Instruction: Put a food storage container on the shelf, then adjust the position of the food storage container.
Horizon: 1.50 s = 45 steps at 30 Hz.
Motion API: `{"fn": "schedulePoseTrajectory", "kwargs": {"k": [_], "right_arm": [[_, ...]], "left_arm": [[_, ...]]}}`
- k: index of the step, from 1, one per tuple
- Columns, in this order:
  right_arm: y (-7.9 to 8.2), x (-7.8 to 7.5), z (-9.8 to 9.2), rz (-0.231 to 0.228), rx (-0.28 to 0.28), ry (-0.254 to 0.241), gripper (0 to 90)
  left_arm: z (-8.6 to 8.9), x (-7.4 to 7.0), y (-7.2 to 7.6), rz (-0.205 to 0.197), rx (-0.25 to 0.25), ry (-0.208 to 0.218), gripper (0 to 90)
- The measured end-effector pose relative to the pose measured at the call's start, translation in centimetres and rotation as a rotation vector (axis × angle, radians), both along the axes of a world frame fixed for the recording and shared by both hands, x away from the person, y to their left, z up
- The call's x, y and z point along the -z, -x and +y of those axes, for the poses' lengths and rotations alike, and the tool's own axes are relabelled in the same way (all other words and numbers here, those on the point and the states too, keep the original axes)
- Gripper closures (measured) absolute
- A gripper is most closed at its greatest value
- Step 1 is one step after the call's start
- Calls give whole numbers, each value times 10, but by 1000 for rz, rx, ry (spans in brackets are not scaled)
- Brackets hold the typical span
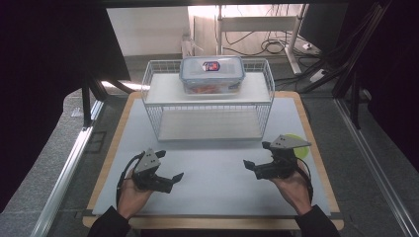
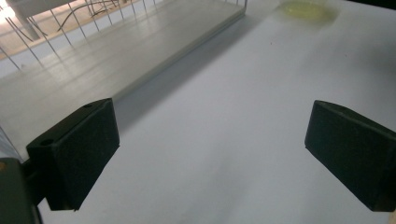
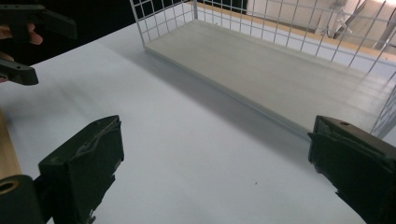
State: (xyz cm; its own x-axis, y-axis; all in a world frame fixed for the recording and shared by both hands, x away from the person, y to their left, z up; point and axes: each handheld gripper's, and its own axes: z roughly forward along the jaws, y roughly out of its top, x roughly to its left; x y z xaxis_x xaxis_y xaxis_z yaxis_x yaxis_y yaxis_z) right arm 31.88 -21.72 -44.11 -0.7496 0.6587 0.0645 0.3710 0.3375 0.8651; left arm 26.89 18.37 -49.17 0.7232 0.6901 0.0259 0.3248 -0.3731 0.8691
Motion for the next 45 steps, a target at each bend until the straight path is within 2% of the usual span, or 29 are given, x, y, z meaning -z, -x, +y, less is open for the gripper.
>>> {"fn": "schedulePoseTrajectory", "kwargs": {"k": [2,6,11,14,20,25,28,33,35,39,41,45], "right_arm": [[4,7,-2,-13,21,-3,51],[10,16,-2,-29,29,19,52],[15,31,-1,-2,33,75,50],[15,39,-1,10,39,116,49],[13,40,-2,44,66,131,6],[7,36,-9,107,95,120,18],[5,32,-15,115,118,114,125],[1,18,-30,96,166,108,338],[-1,14,-41,95,175,98,459],[-6,10,-60,83,216,120,640],[-8,8,-69,67,245,134,704],[-13,3,-85,48,310,124,820]], "left_arm": [[2,5,4,9,-4,-10,16],[6,14,11,26,-13,-21,15],[6,25,14,47,-12,-41,15],[5,27,14,45,-16,-58,16],[7,27,14,37,-28,-39,18],[8,28,13,44,-29,-34,17],[7,29,13,45,-28,-36,18],[7,29,13,42,-28,-33,20],[7,29,13,42,-24,-35,20],[5,29,13,38,-17,-41,20],[5,29,13,36,-16,-40,20],[5,30,13,36,-16,-43,21]]}}
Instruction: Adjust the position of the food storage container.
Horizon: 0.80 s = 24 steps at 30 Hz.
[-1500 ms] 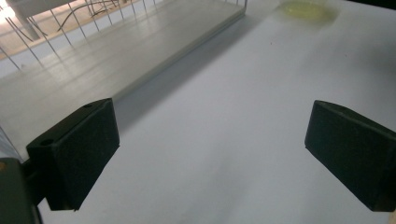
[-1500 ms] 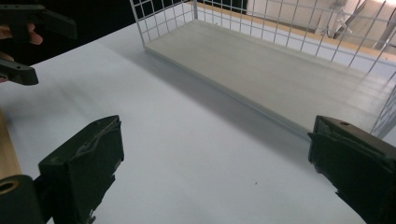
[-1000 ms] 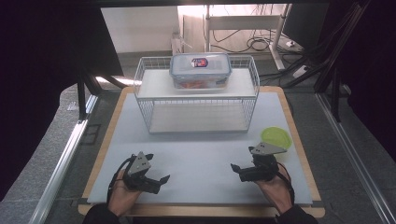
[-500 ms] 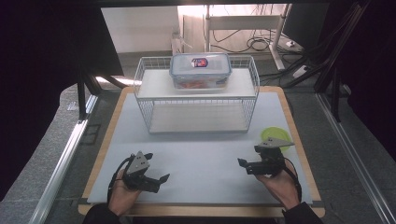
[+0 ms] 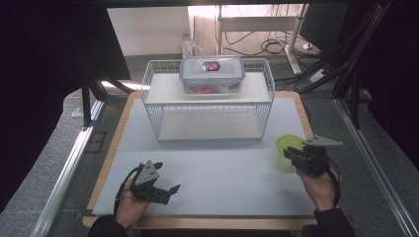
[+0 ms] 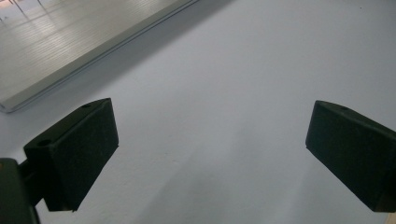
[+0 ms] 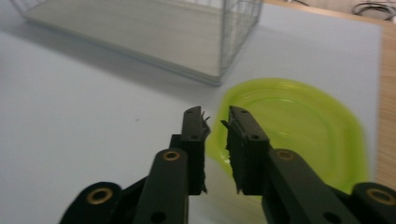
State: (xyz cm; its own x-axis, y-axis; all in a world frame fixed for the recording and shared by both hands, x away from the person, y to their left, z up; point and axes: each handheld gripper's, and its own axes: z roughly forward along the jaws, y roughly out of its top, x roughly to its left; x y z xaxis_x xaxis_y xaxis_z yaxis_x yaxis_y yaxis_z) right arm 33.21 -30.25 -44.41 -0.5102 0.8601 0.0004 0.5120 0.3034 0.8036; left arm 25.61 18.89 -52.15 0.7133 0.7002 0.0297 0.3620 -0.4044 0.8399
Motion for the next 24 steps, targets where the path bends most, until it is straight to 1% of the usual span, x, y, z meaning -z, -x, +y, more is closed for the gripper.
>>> {"fn": "schedulePoseTrajectory", "kwargs": {"k": [2,3,5,8,9,12,14,16,21,24], "right_arm": [[-4,0,-10,7,37,-9,887],[-5,0,-14,8,51,-12,900],[-8,1,-23,8,93,-25,900],[-13,0,-33,2,139,-41,900],[-17,0,-36,-2,156,-35,900],[-26,5,-43,2,185,-31,900],[-33,9,-47,13,202,-16,900],[-39,13,-52,17,225,-11,900],[-55,18,-61,30,275,1,900],[-63,24,-61,46,275,13,900]], "left_arm": [[0,0,0,-1,0,-3,22],[0,0,0,-1,0,-3,22],[0,0,0,-3,0,-3,22],[-1,1,0,-2,-1,-6,23],[-1,1,0,-2,-1,-7,23],[-1,1,0,-1,-2,-7,23],[-1,1,0,0,-3,-6,23],[-1,1,-1,-1,-3,-6,23],[-1,2,-1,2,-2,-6,24],[-1,2,-1,6,-3,-8,23]]}}
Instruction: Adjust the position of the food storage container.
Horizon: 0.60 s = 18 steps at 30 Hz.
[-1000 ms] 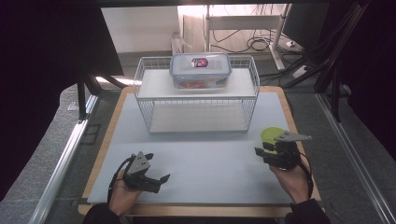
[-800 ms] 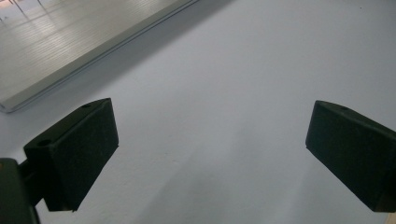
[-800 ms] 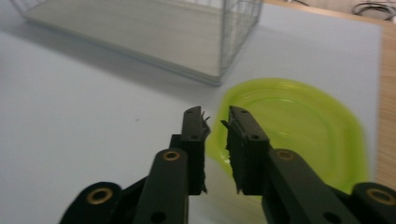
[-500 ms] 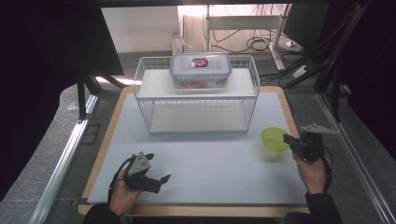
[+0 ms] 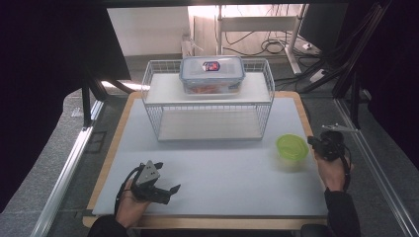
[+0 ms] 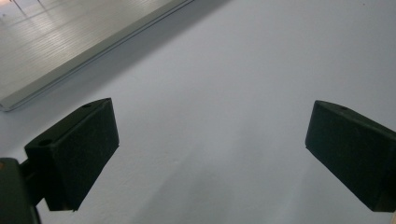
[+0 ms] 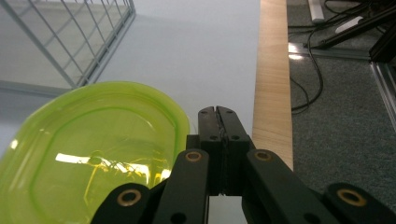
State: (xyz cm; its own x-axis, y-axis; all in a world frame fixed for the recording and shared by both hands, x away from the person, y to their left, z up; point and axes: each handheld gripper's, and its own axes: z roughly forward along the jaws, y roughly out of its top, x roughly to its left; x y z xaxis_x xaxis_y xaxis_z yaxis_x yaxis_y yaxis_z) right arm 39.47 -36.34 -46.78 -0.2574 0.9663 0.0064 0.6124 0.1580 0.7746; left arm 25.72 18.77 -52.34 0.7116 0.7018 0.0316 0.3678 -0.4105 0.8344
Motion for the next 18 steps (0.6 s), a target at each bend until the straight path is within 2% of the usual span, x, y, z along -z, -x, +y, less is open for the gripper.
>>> {"fn": "schedulePoseTrajectory", "kwargs": {"k": [7,14,18], "right_arm": [[-6,7,3,40,-14,19,896],[-2,9,10,63,-43,1,897],[2,10,16,83,-58,-28,900]], "left_arm": [[-1,1,0,2,5,-9,24],[-2,1,0,4,9,-10,24],[-2,1,1,3,10,-10,24]]}}
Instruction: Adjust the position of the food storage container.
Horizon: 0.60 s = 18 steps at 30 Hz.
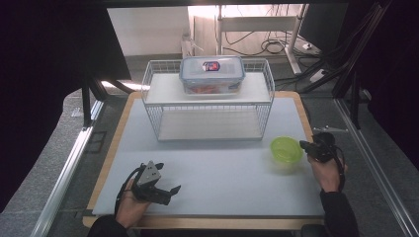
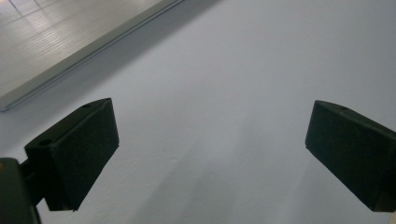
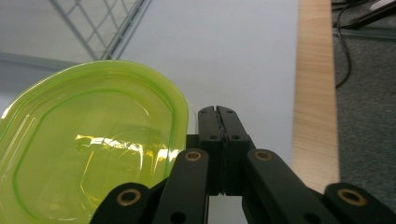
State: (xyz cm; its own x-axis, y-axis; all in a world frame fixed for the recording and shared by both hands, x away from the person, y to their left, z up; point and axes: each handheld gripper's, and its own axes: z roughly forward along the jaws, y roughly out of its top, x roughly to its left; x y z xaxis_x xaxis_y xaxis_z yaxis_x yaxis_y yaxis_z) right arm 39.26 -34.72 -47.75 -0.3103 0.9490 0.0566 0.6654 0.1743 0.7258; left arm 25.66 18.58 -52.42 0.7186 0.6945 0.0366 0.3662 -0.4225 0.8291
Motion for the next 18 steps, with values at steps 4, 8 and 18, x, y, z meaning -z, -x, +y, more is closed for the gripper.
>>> {"fn": "schedulePoseTrajectory", "kwargs": {"k": [4,8,18], "right_arm": [[5,0,8,11,-11,-17,900],[11,1,19,24,-32,-26,900],[25,1,55,46,-100,-24,900]], "left_arm": [[0,0,0,0,3,-7,24],[0,0,0,1,3,-7,27],[-1,0,1,0,5,-11,27]]}}
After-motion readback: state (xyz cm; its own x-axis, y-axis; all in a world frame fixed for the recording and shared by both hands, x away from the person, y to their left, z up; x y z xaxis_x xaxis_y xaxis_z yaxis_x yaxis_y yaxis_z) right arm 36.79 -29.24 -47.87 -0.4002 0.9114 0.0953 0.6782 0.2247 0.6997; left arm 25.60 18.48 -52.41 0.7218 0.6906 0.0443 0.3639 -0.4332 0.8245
